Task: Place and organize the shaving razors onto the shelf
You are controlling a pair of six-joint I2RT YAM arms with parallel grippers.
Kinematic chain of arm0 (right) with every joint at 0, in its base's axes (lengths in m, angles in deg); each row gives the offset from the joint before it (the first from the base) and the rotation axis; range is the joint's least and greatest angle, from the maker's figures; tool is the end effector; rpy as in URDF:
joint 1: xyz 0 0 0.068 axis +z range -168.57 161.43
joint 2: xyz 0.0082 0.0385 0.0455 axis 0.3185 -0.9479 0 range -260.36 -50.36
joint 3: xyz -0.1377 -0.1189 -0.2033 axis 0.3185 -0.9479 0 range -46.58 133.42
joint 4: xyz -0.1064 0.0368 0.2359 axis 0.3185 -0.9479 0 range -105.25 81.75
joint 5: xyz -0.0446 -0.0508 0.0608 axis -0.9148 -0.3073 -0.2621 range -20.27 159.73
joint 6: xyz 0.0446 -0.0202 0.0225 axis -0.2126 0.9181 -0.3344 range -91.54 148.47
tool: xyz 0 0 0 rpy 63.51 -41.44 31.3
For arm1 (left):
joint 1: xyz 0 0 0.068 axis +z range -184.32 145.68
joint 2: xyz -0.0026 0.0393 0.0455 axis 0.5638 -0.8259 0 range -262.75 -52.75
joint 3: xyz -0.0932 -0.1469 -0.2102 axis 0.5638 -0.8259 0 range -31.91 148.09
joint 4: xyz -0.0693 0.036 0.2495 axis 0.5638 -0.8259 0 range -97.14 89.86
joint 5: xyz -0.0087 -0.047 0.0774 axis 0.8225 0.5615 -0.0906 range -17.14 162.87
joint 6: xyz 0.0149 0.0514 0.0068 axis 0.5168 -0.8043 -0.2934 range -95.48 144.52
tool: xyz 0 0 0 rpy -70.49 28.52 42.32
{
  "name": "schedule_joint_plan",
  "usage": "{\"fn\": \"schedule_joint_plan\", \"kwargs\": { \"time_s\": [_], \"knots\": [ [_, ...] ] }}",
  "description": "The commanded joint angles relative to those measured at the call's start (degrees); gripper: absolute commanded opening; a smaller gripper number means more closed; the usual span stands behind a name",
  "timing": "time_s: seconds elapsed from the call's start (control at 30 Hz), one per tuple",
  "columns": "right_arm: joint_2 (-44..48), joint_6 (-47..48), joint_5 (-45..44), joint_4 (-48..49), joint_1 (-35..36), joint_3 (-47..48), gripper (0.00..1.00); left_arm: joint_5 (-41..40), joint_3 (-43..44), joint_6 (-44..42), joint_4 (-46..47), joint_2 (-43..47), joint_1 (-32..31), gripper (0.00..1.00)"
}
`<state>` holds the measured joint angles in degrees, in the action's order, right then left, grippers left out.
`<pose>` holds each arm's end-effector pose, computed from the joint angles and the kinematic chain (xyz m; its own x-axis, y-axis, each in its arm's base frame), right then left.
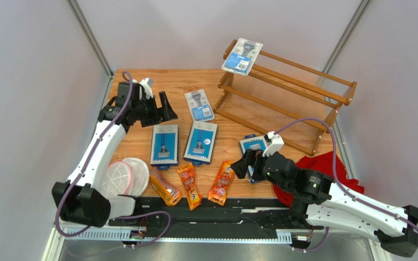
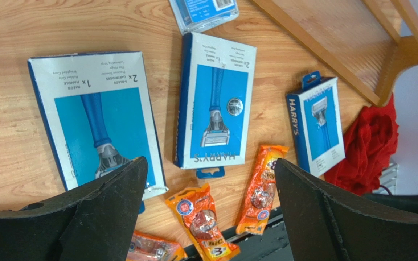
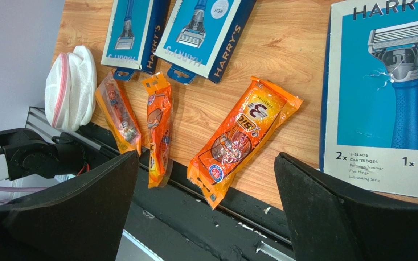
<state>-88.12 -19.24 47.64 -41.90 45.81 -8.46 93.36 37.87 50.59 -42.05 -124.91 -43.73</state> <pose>0.0750 0.1251 0.2780 -0.6772 0.1729 -0.7152 -0.2953 0.8264 0.4794 0.2577 -0.0553 0.3397 -0.7947 -0.2855 -0.5356 0.0571 0.8434 -0.5342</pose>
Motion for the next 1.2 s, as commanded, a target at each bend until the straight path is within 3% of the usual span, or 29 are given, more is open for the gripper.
{"fn": "schedule_joint_plan", "kwargs": {
  "time_s": [0.0,0.57,0.73,0.87,1.17],
  "knots": [
    [1.1,0.1,1.2,1.2,0.1,-1.2,1.00,-4.7,6.8,2.7,-0.2,-7.5,-2.4,0.93],
    [-0.4,1.1,3.3,2.6,0.1,-1.9,1.00,-10.9,35.8,6.7,-0.7,-43.4,-10.0,0.85],
    [-0.9,1.6,3.2,2.4,0.0,-1.9,1.00,-11.1,43.2,8.2,-0.6,-50.0,-10.5,0.84],
    [-0.8,1.9,3.0,2.4,-0.2,-1.9,1.00,-10.9,50.3,9.3,-0.7,-55.8,-10.6,0.76],
    [-0.7,3.1,3.2,1.6,-1.2,-1.6,1.00,-16.3,64.6,10.5,-8.1,-67.8,-11.2,0.69]
  ]
}}
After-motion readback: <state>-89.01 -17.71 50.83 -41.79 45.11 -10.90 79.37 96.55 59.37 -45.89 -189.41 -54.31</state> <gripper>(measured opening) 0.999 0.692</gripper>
